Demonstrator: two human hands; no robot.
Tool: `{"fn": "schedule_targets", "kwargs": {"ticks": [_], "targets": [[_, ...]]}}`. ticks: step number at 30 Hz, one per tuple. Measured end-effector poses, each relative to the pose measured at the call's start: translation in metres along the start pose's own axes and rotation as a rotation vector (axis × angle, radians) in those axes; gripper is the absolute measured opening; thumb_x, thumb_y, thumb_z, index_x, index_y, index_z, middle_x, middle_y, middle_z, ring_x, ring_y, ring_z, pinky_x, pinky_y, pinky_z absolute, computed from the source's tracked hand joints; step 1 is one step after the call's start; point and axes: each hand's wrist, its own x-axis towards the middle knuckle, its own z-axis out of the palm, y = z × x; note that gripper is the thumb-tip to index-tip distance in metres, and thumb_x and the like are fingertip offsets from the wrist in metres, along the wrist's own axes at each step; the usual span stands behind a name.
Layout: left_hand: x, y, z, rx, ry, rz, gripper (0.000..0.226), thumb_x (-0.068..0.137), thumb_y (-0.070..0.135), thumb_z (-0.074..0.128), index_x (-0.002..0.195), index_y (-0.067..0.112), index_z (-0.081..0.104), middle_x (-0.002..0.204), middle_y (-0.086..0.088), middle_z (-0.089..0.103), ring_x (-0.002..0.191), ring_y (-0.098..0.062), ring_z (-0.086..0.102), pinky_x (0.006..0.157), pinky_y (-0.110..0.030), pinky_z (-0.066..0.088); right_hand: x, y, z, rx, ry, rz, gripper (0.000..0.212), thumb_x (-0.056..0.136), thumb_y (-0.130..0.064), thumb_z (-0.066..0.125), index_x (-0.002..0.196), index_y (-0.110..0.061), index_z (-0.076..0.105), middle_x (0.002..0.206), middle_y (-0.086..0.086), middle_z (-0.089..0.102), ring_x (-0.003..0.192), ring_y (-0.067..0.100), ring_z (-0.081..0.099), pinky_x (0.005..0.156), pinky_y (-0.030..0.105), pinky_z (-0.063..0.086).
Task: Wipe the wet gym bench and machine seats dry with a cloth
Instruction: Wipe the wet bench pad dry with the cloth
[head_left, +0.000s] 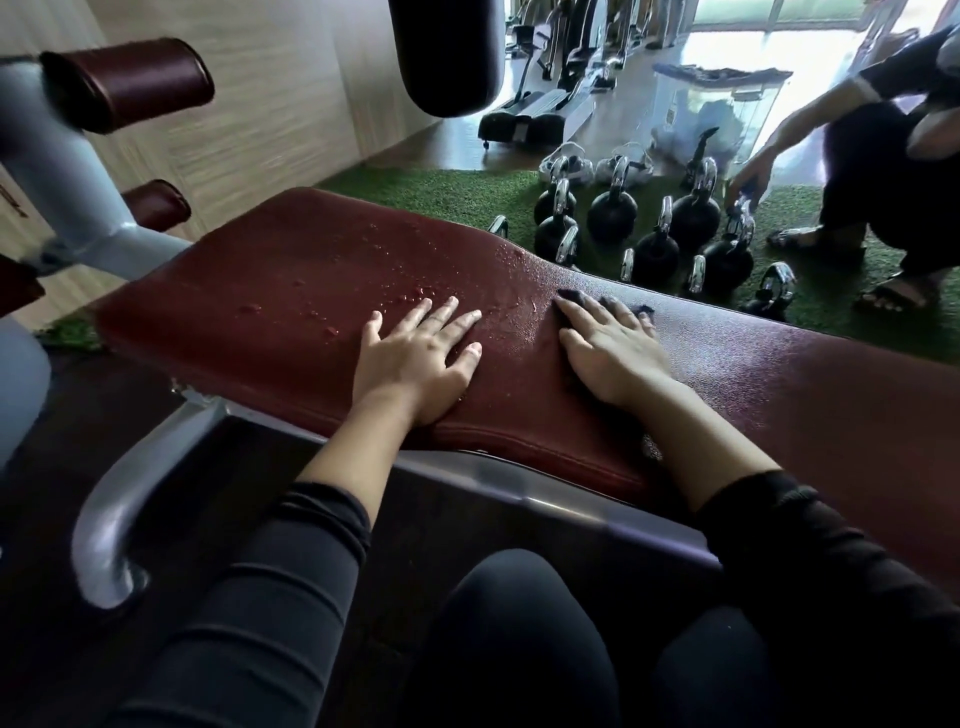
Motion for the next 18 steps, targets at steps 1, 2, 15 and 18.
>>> {"fn": "schedule_targets", "kwargs": {"ticks": [1, 2, 15, 18], "targets": [[0.0, 0.0, 0.0, -0.014, 0.009, -0.004, 0.048, 0.099, 0.052, 0.026, 0.147, 0.051, 0.024, 0.158, 0.022, 0.013, 0.147, -0.003, 0.009, 0.117, -0.048, 0.001, 0.003, -0.011, 0.003, 0.0, -0.005, -0.028, 0.051, 0.098, -0.042, 0.024, 0.147, -0.041, 0.013, 0.157, -0.014, 0.007, 0.146, 0.015, 0.001, 0.118, 0.043, -0.002], [0.0, 0.0, 0.0, -0.025, 0.02, -0.009, 0.046, 0.099, 0.05, 0.026, 0.146, 0.051, 0.025, 0.158, 0.022, 0.014, 0.146, -0.003, 0.01, 0.117, -0.048, 0.002, 0.001, -0.021, 0.006, -0.003, -0.004, -0.067, 0.051, 0.098, -0.041, 0.024, 0.147, -0.04, 0.013, 0.157, -0.014, 0.007, 0.146, 0.015, 0.002, 0.118, 0.043, -0.001], [-0.001, 0.0, 0.002, -0.062, 0.045, -0.023, 0.045, 0.1, 0.046, 0.027, 0.145, 0.051, 0.029, 0.157, 0.023, 0.017, 0.146, -0.003, 0.012, 0.118, -0.046, 0.002, -0.052, 0.064, -0.014, -0.087, -0.072, -0.383, 0.052, 0.083, -0.067, 0.003, 0.135, -0.063, 0.002, 0.155, -0.022, 0.005, 0.144, 0.004, -0.004, 0.12, 0.035, 0.003], [0.0, 0.002, 0.002, -0.062, 0.05, -0.027, 0.045, 0.1, 0.045, 0.027, 0.145, 0.05, 0.03, 0.157, 0.023, 0.018, 0.146, -0.003, 0.012, 0.117, -0.047, 0.003, -0.012, 0.053, -0.007, -0.087, -0.042, -0.222, 0.047, 0.095, -0.055, 0.018, 0.14, -0.056, 0.006, 0.157, -0.016, 0.003, 0.146, 0.014, -0.001, 0.119, 0.04, 0.003]]}}
